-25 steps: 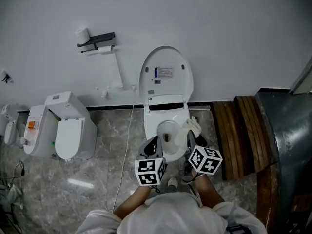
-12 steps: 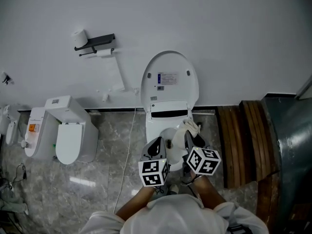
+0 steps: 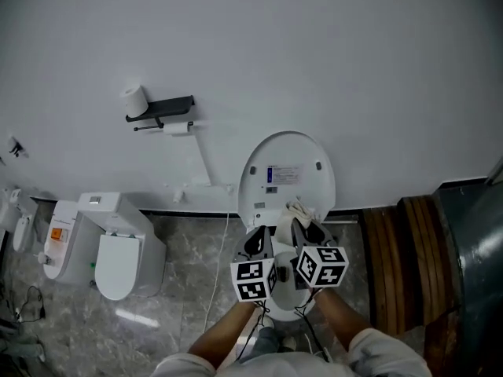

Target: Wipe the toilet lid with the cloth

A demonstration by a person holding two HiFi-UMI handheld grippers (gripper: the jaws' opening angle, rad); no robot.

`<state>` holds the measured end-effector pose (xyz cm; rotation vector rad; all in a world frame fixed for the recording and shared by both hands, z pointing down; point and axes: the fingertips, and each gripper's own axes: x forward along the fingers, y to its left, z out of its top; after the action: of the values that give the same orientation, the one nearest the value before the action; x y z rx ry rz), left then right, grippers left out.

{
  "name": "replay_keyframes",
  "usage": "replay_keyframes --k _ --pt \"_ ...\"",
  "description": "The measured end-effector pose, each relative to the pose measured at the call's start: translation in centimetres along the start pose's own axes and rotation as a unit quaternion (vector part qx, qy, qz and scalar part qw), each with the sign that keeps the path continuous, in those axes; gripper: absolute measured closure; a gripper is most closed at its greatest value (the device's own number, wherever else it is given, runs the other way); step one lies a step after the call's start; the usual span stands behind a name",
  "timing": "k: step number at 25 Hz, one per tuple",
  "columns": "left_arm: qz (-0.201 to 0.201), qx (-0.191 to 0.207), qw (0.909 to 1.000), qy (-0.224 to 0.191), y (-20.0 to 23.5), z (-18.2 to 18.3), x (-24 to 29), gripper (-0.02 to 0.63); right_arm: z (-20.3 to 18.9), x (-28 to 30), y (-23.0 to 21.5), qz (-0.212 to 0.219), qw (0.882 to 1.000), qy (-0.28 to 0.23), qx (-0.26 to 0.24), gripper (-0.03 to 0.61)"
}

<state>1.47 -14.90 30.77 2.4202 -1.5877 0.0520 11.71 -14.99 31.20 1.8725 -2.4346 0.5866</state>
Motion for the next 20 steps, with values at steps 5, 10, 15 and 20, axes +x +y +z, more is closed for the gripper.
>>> replay_keyframes --k 5,10,15,20 --pt "0.009 0.003 0.9999 -0.013 3.8 1.7 6.5 0.601 2.4 7.2 -0.2 0.002 1.0 -0.017 -0.018 0.48" --pt "0.023 0.005 0.9997 -0.006 7.8 1.3 11.5 0.601 3.0 14.7 -1.6 0.002 0.999 -0.031 -0.023 0.48" --pt "0.035 -0.006 0.9994 -0.005 11.3 0.5 13.8 0.601 2.6 21.3 -1.6 0.046 0.998 -0.042 -0.014 0.48" --pt "0.043 -0.008 0.999 -0.007 13.7 0.5 15.0 0.601 3.0 25.7 -1.8 0.041 0.998 -0.046 -0.033 0.48"
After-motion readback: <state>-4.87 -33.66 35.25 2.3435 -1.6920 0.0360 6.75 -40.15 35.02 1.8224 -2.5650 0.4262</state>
